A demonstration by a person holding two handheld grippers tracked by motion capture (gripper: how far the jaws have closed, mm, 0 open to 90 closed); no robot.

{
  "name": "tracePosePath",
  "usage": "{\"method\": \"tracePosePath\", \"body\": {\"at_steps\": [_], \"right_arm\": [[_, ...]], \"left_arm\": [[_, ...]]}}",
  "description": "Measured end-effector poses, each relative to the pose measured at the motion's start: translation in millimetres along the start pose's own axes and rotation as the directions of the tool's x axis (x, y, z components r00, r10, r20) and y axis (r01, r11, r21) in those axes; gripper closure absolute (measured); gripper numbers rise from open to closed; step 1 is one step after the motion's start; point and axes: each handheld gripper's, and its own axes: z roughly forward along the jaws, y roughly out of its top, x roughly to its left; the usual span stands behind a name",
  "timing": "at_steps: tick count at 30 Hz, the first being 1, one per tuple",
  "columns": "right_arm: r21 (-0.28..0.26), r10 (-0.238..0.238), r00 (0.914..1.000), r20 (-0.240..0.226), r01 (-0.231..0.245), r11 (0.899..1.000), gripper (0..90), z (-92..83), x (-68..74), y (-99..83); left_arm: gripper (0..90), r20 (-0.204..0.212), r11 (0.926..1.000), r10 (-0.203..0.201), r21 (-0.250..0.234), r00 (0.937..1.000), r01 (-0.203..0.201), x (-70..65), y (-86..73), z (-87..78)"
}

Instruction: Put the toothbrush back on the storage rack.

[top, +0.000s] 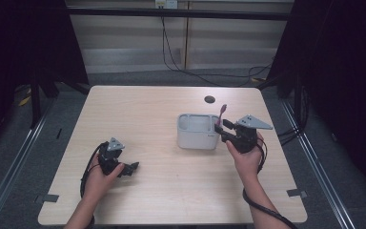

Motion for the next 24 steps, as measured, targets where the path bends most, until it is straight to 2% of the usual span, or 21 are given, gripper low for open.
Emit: {"method": "tracePosePath", "body": {"at_steps": [5,9,20,24], "right_arm": [[0.005,0.002,1.0000,0.002,-0.002,1.000,55.1,-0.5,-0.8,-0.2],[0.003,0.012,0.9998,0.017,-0.012,1.000,49.9,-1.6,-3.0,0.4],[0.014,0.025,0.9995,0.017,-0.025,1.000,45.3,-5.7,-9.7,-0.3],[0.020,0.027,0.9996,0.011,-0.027,0.999,40.7,-7.1,-11.9,-0.7]], "left_arm": [[0.0,0.000,1.0000,0.000,0.001,1.0000,0.000,0.0,0.0,-0.1],[0.0,-0.002,1.0000,0.000,-0.001,1.0000,0.000,-0.1,0.0,0.1],[0.0,-0.006,1.0000,0.000,0.001,1.0000,0.000,-0.5,0.0,-0.1],[0.0,-0.006,1.0000,0.000,0.001,1.0000,0.000,-0.5,0.0,-0.1]]}}
